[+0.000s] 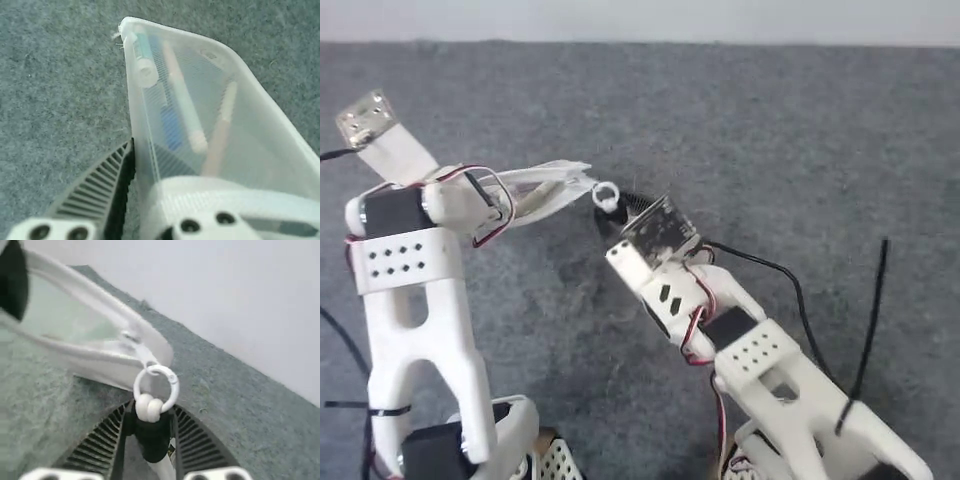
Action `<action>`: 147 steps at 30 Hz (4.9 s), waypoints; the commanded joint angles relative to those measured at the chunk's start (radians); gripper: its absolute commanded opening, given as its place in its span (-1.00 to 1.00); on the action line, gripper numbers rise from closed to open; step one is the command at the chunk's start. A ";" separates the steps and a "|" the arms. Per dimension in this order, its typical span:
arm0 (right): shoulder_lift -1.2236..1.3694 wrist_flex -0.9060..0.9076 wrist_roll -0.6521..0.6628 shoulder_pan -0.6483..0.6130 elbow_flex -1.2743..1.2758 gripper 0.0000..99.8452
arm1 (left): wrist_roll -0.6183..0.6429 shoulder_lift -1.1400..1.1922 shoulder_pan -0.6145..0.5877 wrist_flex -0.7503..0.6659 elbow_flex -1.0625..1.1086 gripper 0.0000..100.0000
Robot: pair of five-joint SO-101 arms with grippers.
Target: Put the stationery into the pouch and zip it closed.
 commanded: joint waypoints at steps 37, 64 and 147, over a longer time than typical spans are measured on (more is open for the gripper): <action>-1.004 0.875 0.051 -0.387 0.149 -0.99 | -0.764 0.002 0.568 0.253 -0.380 -0.50; -1.124 0.773 0.008 0.051 0.127 -0.99 | -0.982 -0.528 0.577 0.247 -0.031 -0.50; -1.118 0.481 -0.095 0.415 0.250 -0.99 | -0.945 -0.991 0.810 -0.793 1.044 -0.98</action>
